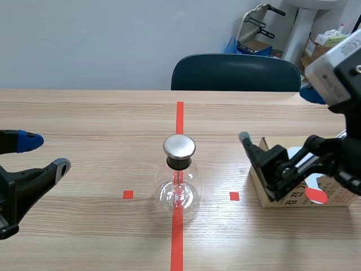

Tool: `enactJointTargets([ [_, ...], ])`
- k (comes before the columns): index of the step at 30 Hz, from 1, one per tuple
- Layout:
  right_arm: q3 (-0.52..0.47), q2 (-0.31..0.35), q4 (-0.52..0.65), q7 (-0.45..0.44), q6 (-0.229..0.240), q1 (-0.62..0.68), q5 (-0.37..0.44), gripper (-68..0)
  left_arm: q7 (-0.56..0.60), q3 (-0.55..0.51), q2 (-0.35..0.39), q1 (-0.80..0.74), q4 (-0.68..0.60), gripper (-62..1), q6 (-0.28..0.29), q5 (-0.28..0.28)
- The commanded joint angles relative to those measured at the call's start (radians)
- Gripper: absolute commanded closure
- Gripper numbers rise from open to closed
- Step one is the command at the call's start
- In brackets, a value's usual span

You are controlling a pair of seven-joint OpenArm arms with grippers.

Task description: Do the electroscope experiment

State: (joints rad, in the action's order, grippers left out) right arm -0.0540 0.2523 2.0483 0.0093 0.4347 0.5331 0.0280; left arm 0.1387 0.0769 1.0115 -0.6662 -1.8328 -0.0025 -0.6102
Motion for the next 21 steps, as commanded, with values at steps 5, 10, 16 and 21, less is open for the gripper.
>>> enactJointTargets([
  [5,-0.094,0.003,0.004,-0.015,0.001,0.034,0.025,-67.9,0.022,-0.005,-0.016,0.010,-0.016,-39.7,0.011,0.000],
  [10,-0.169,0.003,0.001,-0.021,0.031,0.066,0.047,-67.9,0.022,-0.005,-0.016,0.010,-0.016,-39.7,0.014,0.000],
  [16,-0.235,0.002,-0.038,-0.023,0.160,0.071,0.047,-67.9,0.027,-0.005,-0.016,0.010,-0.016,-39.7,0.014,0.000],
  [21,-0.269,0.002,-0.069,-0.023,0.278,0.082,0.043,-67.9,0.022,-0.005,-0.016,0.010,-0.016,-39.7,0.014,0.000],
])
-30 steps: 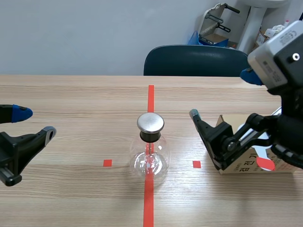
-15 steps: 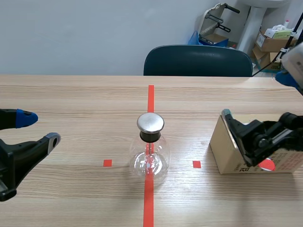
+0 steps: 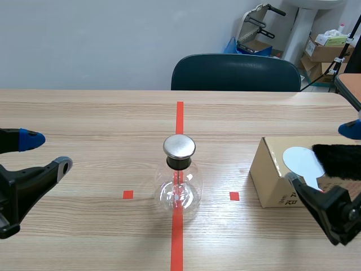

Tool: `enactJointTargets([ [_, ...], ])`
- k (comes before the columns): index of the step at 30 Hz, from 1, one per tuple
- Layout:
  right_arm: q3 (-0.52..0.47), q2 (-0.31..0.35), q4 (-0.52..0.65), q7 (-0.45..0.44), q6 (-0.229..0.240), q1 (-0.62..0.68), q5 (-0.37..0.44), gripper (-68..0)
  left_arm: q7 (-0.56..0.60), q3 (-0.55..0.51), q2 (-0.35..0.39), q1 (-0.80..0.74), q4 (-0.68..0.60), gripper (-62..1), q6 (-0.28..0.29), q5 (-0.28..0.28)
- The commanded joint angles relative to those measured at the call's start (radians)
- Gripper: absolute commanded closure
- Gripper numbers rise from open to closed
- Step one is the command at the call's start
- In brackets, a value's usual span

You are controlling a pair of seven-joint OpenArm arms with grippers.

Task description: Do the electroscope experiment

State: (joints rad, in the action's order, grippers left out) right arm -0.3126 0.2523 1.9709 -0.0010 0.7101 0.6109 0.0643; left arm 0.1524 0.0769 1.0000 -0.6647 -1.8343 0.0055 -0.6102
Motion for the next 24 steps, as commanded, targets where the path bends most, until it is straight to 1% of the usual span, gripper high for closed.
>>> enactJointTargets([
  [1,-0.016,0.002,0.007,-0.013,0.025,0.008,0.007,-67.9,0.006,-0.005,-0.005,0.008,-0.014,-39.7,0.006,0.000],
  [2,-0.019,0.002,0.006,-0.011,0.035,0.011,0.005,-67.9,0.007,-0.005,-0.005,0.008,-0.013,-39.7,0.006,0.000],
  [24,-0.018,0.002,0.002,-0.024,0.035,0.026,0.000,-67.9,0.007,-0.005,-0.005,0.008,-0.013,-39.7,0.006,0.000],
])
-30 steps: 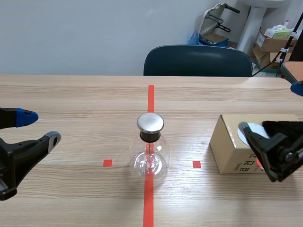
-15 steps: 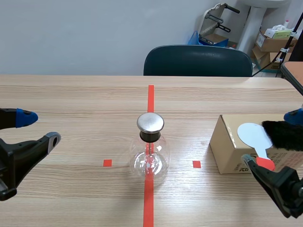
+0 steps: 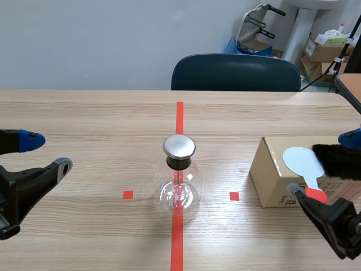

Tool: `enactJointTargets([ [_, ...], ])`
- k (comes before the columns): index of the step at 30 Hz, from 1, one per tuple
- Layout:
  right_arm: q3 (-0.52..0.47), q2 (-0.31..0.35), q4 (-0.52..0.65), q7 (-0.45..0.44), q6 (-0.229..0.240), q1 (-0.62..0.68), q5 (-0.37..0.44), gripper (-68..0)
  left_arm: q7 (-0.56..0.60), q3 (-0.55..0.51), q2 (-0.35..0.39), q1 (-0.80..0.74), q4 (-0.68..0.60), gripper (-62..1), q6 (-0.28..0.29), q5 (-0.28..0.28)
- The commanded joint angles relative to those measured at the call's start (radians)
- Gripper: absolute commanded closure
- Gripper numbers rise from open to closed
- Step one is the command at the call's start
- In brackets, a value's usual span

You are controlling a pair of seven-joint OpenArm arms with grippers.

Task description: Do the electroscope experiment

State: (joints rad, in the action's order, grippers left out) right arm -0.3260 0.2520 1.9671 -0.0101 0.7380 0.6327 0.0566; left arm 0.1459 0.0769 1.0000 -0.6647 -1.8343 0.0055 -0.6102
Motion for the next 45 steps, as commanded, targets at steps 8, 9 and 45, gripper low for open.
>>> enactJointTargets([
  [8,-0.005,0.002,0.005,-0.027,0.008,0.005,0.009,-67.9,0.010,-0.005,-0.005,0.008,-0.013,-39.7,0.008,0.000],
  [9,-0.005,0.002,0.005,-0.027,0.008,0.005,0.009,-67.9,0.010,-0.005,-0.005,0.008,-0.013,-39.7,0.008,0.000],
  [45,-0.005,0.002,0.005,0.024,0.008,0.004,0.011,-67.9,-0.007,-0.005,-0.005,0.008,-0.013,-39.7,0.008,0.008],
])
